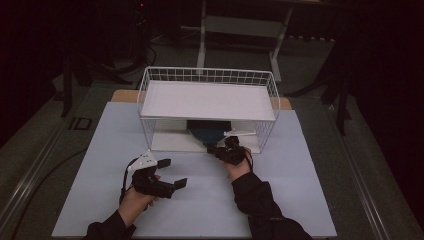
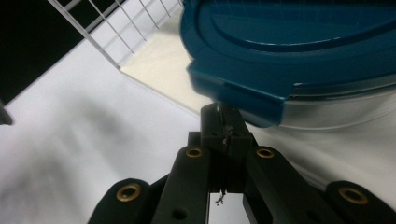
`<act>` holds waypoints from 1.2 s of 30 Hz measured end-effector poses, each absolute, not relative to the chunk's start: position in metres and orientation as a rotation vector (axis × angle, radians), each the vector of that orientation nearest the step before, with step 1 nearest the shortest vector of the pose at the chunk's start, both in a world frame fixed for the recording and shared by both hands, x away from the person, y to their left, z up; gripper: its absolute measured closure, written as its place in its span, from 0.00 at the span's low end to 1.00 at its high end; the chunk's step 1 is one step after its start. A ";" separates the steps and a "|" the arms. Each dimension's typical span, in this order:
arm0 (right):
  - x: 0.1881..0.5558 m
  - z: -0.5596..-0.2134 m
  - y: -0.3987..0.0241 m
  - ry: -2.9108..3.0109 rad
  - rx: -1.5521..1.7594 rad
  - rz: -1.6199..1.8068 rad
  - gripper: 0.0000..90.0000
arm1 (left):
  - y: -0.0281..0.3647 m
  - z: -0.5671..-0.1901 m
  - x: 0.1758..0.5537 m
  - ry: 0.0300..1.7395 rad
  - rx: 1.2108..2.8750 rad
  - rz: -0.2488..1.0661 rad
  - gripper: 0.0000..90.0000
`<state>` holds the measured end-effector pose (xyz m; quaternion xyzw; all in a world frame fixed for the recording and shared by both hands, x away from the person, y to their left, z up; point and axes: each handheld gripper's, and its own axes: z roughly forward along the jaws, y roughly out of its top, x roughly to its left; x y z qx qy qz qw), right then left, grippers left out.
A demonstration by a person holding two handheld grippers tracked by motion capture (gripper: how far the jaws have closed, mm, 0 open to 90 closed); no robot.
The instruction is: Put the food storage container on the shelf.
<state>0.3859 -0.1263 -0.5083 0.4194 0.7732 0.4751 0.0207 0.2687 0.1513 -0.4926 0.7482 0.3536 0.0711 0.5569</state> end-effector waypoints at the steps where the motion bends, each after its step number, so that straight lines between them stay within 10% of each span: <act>1: 0.379 -0.506 -0.125 2.411 1.260 1.476 0.96 | 0.152 -0.492 0.269 0.834 1.763 0.162 0.01; 6: 0.362 -0.499 -0.125 2.417 1.180 1.478 0.84 | 0.152 -0.488 0.267 0.817 1.768 0.179 0.01; 9: 0.347 -0.493 -0.131 2.385 1.137 1.515 0.46 | 0.152 -0.484 0.263 0.805 1.761 0.191 0.01; 13: 0.336 -0.490 -0.139 2.392 1.091 1.564 0.21 | 0.154 -0.484 0.259 0.793 1.765 0.201 0.01; 36: 0.292 -0.493 -0.199 2.308 1.038 1.531 0.20 | 0.168 -0.489 0.248 0.787 1.783 0.219 0.01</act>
